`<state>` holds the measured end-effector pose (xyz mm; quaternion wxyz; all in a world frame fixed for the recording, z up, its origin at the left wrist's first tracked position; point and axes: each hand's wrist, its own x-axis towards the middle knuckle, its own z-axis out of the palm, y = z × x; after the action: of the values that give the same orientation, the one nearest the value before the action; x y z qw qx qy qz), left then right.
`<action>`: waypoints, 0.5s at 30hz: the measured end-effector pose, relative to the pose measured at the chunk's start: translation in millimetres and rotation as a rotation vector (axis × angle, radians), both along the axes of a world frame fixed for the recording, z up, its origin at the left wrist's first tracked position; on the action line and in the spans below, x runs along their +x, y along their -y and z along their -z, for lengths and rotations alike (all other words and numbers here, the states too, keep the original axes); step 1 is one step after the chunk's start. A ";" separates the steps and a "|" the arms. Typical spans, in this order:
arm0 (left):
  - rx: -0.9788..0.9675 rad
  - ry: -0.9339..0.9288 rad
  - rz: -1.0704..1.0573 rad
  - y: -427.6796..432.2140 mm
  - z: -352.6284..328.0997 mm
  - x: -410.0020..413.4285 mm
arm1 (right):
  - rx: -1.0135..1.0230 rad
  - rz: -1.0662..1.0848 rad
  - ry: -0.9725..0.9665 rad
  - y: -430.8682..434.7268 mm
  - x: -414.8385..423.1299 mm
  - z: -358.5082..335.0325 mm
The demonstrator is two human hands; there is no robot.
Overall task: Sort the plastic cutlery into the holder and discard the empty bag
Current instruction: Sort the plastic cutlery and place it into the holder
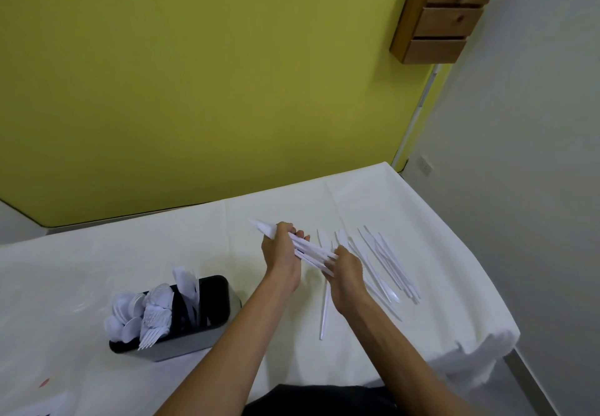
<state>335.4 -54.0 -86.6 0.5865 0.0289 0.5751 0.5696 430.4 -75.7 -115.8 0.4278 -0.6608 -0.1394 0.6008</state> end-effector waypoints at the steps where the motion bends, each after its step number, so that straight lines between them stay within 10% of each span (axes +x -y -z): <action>1: 0.017 0.008 -0.003 2.3 0.0 0.0 | -0.018 0.040 -0.025 1.1 1.8 0.4; 11: 0.147 0.035 0.212 34.2 -2.9 1.2 | 0.063 -0.038 0.069 16.9 1.7 7.5; 15: 0.149 -0.310 0.354 40.2 -9.2 -13.2 | 0.140 -0.243 0.501 22.8 -2.5 -4.8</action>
<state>322.2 -94.3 -77.3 0.5780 0.2596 0.6007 0.4876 428.0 -98.6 -111.0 0.3497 -0.7359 -0.3599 0.4546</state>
